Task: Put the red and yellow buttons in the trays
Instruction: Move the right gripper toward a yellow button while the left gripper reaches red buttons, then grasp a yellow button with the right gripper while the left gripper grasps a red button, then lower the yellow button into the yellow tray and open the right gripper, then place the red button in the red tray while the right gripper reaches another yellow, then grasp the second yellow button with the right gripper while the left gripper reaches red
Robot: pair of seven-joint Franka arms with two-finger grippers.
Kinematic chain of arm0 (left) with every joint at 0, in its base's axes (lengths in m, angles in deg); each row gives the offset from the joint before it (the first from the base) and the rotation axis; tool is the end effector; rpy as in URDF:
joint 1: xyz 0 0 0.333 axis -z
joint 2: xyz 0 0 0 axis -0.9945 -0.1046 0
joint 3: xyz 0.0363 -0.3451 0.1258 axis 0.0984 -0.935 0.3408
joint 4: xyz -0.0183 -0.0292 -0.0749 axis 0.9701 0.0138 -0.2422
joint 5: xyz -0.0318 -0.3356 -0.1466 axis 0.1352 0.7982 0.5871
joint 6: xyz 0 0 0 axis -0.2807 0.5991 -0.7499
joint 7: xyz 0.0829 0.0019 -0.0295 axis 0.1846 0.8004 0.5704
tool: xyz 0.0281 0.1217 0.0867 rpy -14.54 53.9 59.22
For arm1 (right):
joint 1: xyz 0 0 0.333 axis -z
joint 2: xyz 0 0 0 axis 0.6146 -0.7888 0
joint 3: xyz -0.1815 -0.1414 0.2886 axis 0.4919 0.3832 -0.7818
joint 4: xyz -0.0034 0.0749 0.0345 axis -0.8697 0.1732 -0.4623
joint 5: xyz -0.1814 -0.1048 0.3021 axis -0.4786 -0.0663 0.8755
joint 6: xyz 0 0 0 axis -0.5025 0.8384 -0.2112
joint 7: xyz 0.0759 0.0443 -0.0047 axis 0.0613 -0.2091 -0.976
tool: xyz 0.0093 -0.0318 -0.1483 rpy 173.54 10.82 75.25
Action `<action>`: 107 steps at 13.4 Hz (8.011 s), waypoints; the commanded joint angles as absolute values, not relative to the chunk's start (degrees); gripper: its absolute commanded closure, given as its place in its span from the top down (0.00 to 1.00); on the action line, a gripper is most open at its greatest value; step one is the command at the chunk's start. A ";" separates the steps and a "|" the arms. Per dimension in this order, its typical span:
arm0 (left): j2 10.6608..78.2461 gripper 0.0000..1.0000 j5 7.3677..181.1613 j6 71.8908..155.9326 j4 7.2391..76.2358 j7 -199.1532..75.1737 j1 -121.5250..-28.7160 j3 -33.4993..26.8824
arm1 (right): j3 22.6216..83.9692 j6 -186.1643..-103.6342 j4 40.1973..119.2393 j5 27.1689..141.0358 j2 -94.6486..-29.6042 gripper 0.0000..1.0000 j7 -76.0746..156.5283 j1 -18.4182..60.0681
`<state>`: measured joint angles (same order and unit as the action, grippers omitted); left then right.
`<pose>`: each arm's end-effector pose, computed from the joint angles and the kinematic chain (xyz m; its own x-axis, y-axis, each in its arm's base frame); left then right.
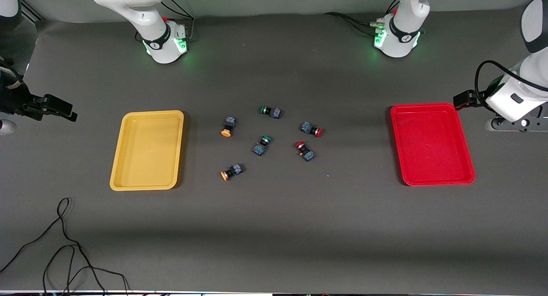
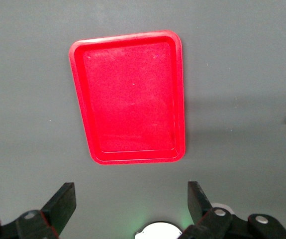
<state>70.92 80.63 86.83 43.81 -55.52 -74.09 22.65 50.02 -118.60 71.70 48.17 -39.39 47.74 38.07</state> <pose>0.5021 -0.0063 0.5518 0.9811 -0.0379 -0.1899 -0.0534 -0.9956 -0.0774 0.5292 -0.0186 0.6180 0.9955 -0.0833 -0.0442 -0.0841 -0.9963 -0.0150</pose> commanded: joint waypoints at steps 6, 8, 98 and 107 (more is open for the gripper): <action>71.39 1.00 81.84 85.00 44.42 -55.01 -72.48 23.54 | 50.13 -118.40 72.71 48.40 -38.23 1.00 46.40 36.96; 71.66 1.00 85.08 83.94 45.38 -56.67 -72.48 23.37 | 50.04 -120.32 75.69 48.05 -38.22 1.00 48.50 32.67; 55.57 1.00 81.49 122.18 76.77 -73.64 -82.06 13.00 | 78.61 -171.40 75.97 85.49 -87.00 0.83 99.58 -18.77; 42.77 1.00 98.16 93.45 37.97 -89.25 -73.99 11.94 | 80.01 -158.61 75.80 84.61 -78.94 0.22 92.21 -18.16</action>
<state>51.31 94.09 99.68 50.75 -83.02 -76.26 11.47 79.02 -165.74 75.66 84.15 -84.70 95.67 -18.82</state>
